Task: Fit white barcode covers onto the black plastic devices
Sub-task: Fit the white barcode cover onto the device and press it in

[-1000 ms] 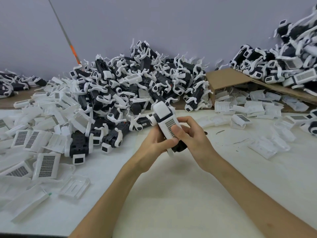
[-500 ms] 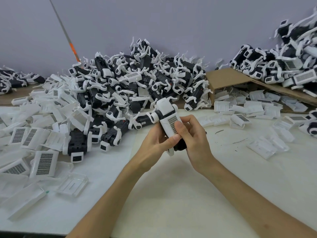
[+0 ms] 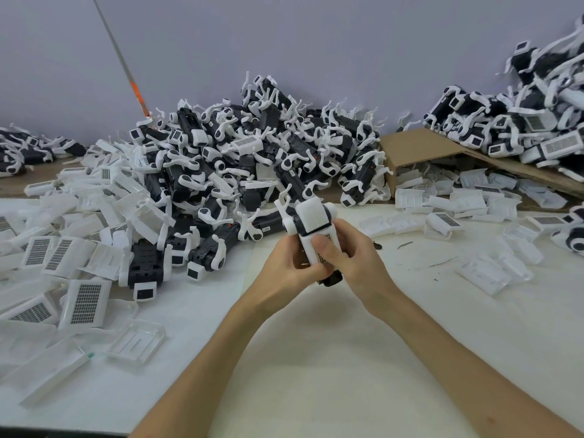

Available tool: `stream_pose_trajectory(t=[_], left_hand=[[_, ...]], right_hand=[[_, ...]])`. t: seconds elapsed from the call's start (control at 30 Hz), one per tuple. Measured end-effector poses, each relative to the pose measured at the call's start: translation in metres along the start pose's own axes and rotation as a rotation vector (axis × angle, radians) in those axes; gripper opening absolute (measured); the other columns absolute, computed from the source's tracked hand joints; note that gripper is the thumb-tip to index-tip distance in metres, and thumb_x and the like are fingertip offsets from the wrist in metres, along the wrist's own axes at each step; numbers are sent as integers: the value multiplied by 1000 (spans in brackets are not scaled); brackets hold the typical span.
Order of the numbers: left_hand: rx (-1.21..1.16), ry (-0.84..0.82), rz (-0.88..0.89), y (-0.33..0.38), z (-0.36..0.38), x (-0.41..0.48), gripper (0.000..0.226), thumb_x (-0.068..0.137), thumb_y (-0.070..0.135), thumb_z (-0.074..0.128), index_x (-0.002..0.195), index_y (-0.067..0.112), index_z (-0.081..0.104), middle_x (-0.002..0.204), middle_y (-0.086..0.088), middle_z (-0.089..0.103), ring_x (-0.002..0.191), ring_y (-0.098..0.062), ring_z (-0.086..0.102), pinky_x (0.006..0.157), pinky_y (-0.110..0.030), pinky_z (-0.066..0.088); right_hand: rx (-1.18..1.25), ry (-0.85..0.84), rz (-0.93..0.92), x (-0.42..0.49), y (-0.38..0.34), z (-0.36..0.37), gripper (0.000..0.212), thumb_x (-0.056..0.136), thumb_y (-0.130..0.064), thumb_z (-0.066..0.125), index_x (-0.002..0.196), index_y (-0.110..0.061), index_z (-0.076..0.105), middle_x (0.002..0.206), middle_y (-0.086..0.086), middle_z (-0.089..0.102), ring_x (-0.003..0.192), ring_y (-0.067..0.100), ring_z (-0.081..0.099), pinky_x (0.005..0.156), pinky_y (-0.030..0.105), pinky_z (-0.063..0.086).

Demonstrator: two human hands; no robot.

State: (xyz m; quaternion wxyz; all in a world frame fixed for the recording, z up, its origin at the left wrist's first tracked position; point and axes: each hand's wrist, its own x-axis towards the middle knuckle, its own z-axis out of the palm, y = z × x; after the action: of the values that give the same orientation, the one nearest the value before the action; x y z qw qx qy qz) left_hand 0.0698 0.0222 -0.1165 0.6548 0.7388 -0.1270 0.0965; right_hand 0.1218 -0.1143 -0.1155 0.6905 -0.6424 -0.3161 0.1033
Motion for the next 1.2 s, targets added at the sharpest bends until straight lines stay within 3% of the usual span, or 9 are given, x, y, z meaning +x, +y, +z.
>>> stream_pose_trajectory(t=[0.13, 0.2, 0.3, 0.43, 0.7, 0.8, 0.87, 1.0, 1.2], left_hand=[[0, 19, 17, -3, 0, 0, 16, 90, -4, 63, 106, -2, 64, 87, -11, 70, 75, -16, 66, 65, -22, 51], [10, 18, 23, -4, 0, 1, 16, 90, -7, 63, 103, 1, 64, 85, -2, 69, 74, -15, 66, 65, -23, 51], [53, 57, 39, -7, 3, 0, 14, 91, -3, 64, 101, 5, 65, 84, -10, 69, 73, -18, 66, 63, -27, 51], [64, 127, 41, -8, 8, -1, 15, 86, 9, 66, 101, 7, 66, 85, -14, 70, 72, -18, 67, 61, -28, 51], [56, 60, 19, -5, 3, 3, 9, 91, -2, 64, 100, -2, 63, 79, -15, 65, 66, -14, 61, 58, -19, 48], [-56, 63, -24, -3, 3, 5, 30, 84, 6, 73, 111, 4, 60, 90, -15, 66, 78, -15, 64, 68, -24, 55], [-77, 55, -64, -6, 1, 5, 45, 81, 9, 77, 121, 14, 57, 94, 1, 70, 88, -13, 68, 76, -29, 59], [107, 116, -83, -16, 4, 5, 45, 83, 8, 78, 122, 17, 56, 94, 10, 71, 88, -9, 69, 78, -33, 60], [652, 280, -68, -24, 2, 4, 50, 85, 20, 76, 125, 19, 48, 108, 10, 67, 95, -14, 65, 74, -29, 50]], right_hand=[[-76, -15, -10, 1, -4, -6, 28, 85, -35, 70, 109, -21, 69, 84, -10, 73, 81, 5, 69, 58, 22, 55], [-67, -18, 1, 1, -2, -6, 25, 84, -36, 70, 104, -21, 71, 86, 0, 74, 83, 17, 70, 60, 26, 57], [-97, 43, -43, -1, 4, 0, 25, 87, -38, 66, 99, -16, 71, 86, 12, 72, 82, 34, 68, 59, 30, 56], [-130, 114, -93, -3, 6, 4, 21, 90, -36, 64, 94, -17, 72, 80, 5, 74, 73, 20, 72, 56, 25, 54], [-56, 123, -19, 1, 10, 6, 27, 93, -34, 62, 98, -10, 72, 84, 5, 75, 78, 20, 73, 61, 27, 56], [-1, 126, 29, 6, 6, 5, 40, 92, -43, 56, 101, -7, 70, 87, 12, 73, 82, 24, 71, 63, 34, 57], [-4, 124, 69, 8, 4, 2, 51, 93, -52, 54, 105, -5, 70, 95, 16, 74, 90, 28, 72, 76, 41, 59], [-103, 141, 159, 10, 5, -4, 55, 88, -58, 53, 104, -9, 73, 97, 11, 76, 95, 27, 72, 88, 49, 58], [-100, 159, 188, 12, 7, -13, 20, 98, -35, 61, 104, -19, 71, 102, -3, 75, 97, 14, 71, 87, 38, 58]])
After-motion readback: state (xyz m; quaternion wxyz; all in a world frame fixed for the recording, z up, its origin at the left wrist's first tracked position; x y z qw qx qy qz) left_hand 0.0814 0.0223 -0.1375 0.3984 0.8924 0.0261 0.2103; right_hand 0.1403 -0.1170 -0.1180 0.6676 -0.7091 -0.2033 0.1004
